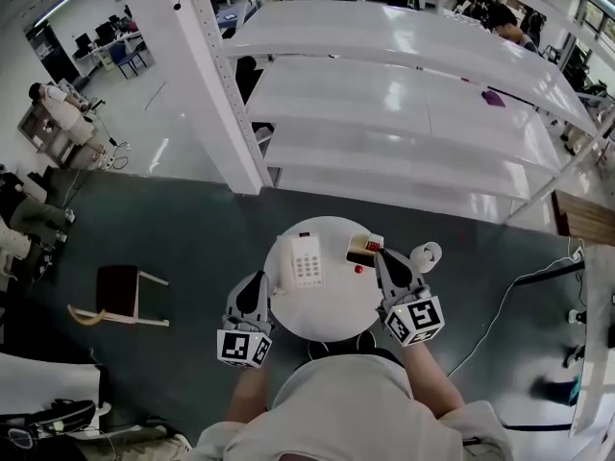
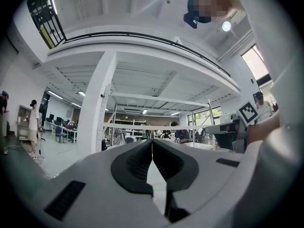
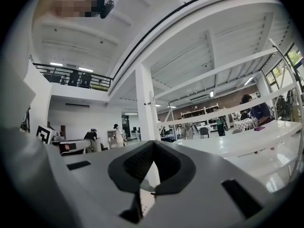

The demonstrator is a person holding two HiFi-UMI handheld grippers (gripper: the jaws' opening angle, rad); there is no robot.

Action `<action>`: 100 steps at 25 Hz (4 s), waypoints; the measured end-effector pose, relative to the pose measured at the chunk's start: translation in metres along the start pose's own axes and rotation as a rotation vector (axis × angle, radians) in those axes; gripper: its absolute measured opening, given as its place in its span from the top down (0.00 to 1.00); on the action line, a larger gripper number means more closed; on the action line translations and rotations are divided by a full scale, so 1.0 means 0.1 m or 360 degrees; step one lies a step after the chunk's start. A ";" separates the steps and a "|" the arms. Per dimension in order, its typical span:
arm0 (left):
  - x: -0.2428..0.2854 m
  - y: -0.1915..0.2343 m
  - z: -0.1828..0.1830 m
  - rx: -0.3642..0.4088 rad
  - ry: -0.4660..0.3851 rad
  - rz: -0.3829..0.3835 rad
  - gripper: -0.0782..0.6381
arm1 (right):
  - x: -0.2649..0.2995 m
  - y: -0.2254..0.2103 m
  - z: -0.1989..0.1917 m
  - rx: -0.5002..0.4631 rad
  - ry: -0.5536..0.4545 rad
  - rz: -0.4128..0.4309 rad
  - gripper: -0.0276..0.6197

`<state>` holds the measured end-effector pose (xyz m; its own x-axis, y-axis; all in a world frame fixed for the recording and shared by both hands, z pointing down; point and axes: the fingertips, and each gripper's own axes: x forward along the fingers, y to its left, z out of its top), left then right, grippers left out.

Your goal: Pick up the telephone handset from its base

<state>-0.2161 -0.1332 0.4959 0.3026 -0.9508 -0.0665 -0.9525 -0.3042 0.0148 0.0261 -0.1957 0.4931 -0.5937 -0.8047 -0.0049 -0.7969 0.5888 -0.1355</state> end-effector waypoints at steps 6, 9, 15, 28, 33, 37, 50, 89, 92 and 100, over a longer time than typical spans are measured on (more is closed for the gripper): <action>0.16 -0.07 0.00 0.0008 0.0021 0.0048 0.86 | 0.08 -0.14 -0.01 -0.0049 0.0027 0.0056 0.94; 0.24 -0.09 -0.06 0.0003 0.0055 0.0072 0.86 | 0.10 -0.20 -0.02 -0.0038 0.0041 0.0066 0.94; 0.38 -0.01 -0.32 -0.0004 0.0177 0.0127 0.86 | 0.19 -0.22 -0.02 -0.0022 0.0025 0.0134 0.94; 0.51 0.19 -1.26 -0.0264 0.0492 0.0265 0.86 | 0.29 -0.30 -0.07 -0.0019 0.0060 0.0152 0.94; 0.49 0.27 -1.66 -0.0343 0.0634 0.0325 0.86 | 0.27 -0.30 -0.07 -0.0025 0.0075 0.0150 0.94; 0.51 0.25 -1.89 -0.0355 0.0700 0.0306 0.86 | 0.23 -0.31 -0.06 -0.0040 0.0080 0.0150 0.94; 0.55 0.28 -2.47 -0.0370 0.0897 0.0291 0.86 | 0.18 -0.33 -0.11 -0.0036 0.0102 0.0112 0.94; 0.96 0.73 -3.78 -0.0403 0.1491 0.0348 0.50 | 0.13 -0.58 -0.19 -0.0044 0.0176 -0.0124 0.94; 0.99 0.75 -3.85 -0.0406 0.1522 0.0354 0.50 | 0.11 -0.61 -0.20 -0.0044 0.0184 -0.0141 0.94; 0.98 0.82 -4.01 -0.0455 0.1583 0.0387 0.50 | 0.09 -0.64 -0.24 -0.0053 0.0198 -0.0177 0.94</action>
<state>-0.2509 -0.2752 0.8906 0.1202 -0.5691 0.8134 -0.9868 0.0210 0.1605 0.0690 -0.2384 0.5252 -0.5091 -0.8507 0.1313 -0.8606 0.5003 -0.0957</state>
